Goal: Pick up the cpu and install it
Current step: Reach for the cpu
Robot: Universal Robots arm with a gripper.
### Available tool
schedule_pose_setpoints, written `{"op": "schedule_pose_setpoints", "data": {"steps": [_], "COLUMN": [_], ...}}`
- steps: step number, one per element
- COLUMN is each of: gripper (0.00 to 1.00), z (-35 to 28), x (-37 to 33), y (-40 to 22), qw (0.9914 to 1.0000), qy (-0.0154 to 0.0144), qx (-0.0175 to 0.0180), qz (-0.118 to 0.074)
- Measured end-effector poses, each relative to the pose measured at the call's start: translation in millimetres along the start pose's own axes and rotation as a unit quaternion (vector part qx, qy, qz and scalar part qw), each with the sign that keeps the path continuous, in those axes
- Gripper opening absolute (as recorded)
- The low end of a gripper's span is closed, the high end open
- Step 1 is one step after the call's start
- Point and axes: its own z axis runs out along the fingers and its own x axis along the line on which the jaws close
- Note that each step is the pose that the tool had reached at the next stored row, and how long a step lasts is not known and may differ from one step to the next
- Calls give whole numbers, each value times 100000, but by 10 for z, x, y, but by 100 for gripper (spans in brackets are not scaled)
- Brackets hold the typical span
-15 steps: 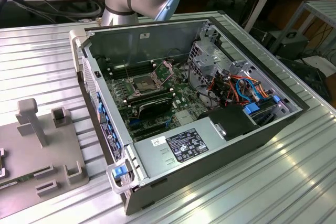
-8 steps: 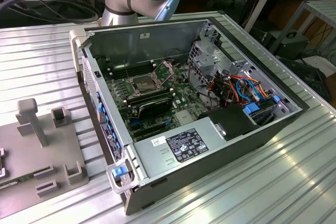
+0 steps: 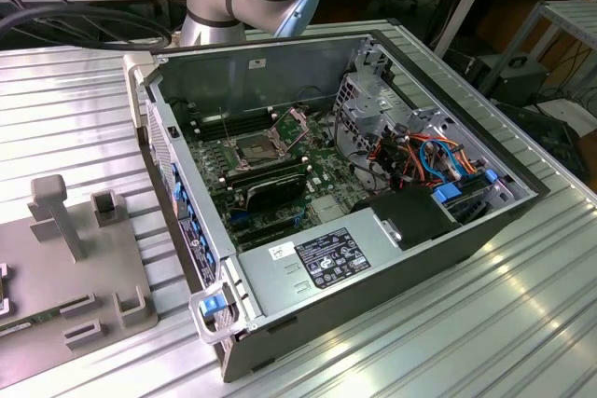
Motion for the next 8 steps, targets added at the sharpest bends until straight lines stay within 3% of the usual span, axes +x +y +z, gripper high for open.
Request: {"op": "schedule_pose_setpoints", "data": {"steps": [8], "gripper": [11], "z": [17], "x": [8], "y": [-1], "qw": [100000], "qy": [-13], "qx": [-12], "qz": [-3]}}
